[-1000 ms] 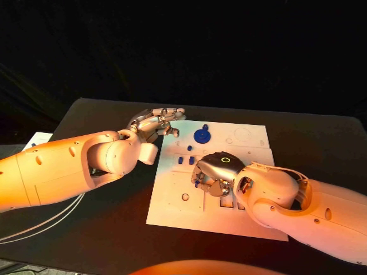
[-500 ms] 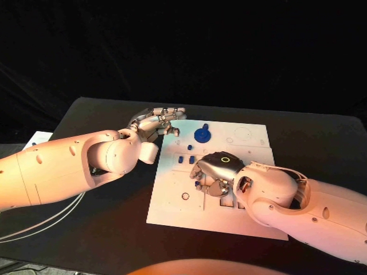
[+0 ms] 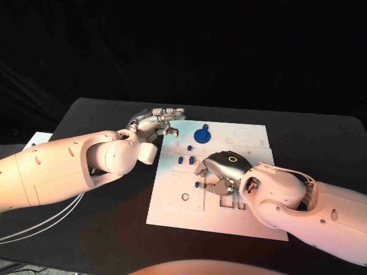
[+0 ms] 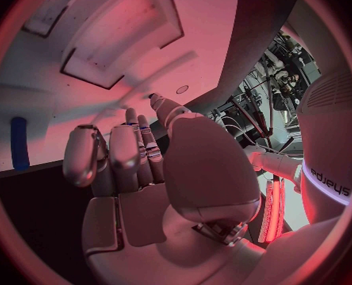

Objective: Assemble the parts on the task board

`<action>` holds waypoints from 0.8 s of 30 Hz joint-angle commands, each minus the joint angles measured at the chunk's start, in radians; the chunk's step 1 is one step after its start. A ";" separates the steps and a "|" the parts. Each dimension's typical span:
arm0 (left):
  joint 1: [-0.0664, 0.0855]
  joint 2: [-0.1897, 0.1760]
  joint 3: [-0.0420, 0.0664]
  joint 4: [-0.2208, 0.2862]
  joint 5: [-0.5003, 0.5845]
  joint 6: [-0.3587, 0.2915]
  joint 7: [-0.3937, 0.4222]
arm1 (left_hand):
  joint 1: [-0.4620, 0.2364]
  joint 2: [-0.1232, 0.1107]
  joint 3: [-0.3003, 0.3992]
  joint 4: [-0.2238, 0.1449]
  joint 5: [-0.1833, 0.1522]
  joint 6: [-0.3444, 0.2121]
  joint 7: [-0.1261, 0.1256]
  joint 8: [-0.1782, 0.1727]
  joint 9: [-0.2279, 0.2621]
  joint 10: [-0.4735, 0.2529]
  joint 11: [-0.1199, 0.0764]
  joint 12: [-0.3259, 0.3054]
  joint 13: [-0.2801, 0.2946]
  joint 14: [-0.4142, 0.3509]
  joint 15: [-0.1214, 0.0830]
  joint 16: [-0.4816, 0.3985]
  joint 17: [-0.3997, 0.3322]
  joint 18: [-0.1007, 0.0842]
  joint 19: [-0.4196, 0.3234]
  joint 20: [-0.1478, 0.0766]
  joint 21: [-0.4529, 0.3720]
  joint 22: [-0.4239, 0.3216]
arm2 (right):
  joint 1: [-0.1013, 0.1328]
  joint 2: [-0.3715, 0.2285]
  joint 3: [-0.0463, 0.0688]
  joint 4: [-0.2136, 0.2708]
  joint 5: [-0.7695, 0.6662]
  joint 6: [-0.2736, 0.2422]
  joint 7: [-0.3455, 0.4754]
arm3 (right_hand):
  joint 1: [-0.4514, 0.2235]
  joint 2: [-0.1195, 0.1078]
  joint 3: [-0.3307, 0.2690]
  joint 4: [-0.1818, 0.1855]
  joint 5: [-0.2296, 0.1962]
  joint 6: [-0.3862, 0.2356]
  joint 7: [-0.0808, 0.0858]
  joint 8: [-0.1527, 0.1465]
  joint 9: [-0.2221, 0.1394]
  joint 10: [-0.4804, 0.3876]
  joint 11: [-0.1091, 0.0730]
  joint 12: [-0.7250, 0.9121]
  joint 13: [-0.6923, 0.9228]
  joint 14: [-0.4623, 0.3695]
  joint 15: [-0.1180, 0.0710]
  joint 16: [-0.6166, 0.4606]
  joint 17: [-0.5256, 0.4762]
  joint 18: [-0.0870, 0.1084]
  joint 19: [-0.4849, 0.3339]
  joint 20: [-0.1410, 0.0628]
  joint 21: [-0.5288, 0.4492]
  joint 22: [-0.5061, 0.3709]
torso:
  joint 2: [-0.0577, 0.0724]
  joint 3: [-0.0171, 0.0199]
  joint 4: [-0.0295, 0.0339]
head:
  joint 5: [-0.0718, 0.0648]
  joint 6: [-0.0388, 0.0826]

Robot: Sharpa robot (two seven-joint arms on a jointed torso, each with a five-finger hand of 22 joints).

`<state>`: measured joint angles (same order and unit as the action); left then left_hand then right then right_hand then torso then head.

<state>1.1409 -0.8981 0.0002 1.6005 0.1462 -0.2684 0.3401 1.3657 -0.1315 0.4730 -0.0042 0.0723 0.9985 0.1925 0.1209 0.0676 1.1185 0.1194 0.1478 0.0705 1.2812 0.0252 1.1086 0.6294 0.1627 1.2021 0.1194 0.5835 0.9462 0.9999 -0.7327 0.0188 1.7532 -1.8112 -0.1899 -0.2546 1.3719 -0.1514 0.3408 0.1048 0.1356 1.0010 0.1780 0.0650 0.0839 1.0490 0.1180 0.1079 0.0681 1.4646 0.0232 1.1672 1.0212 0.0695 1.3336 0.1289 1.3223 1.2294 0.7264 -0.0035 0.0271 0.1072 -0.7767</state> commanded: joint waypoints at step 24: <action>0.000 -0.006 0.000 0.001 -0.008 0.016 0.009 | -0.001 0.005 -0.006 -0.003 0.003 -0.007 0.001 0.002 0.001 -0.009 -0.002 0.006 0.000 -0.007 0.002 -0.002 -0.001 0.019 0.000 0.006 -0.006 -0.002 | 0.106 -0.240 0.020 0.048 0.004 0.106 -0.070 | 0.045 0.006 -0.165 0.039 -0.001 -0.007 -0.075 0.001 -0.012 -0.047 -0.039 0.005 -0.004 0.018 -0.048 -0.011 -0.007 0.013 0.026 -0.046 0.004 0.015 | -0.001 -0.0004 0.0012 | -0.034 0.033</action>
<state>1.1409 -0.9055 0.0002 1.6010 0.1449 -0.2681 0.3397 1.3657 -0.1315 0.4731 -0.0042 0.0723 0.9985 0.1925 0.1209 0.0676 1.1148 0.1158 0.1478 0.0705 1.2813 0.0252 1.1086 0.6295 0.1627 1.2021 0.1194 0.5835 0.9463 1.1070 -0.9742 0.0394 1.8029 -1.7909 -0.1325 -0.3160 1.4064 -0.1440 0.1829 0.1440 0.1356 0.9927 0.1075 0.0651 0.0716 1.0003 0.0806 0.1111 0.0636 1.4666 -0.0218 1.1601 1.0148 0.0692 1.3590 0.0891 1.3283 1.2428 0.7261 -0.0034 0.0256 0.0742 -0.7456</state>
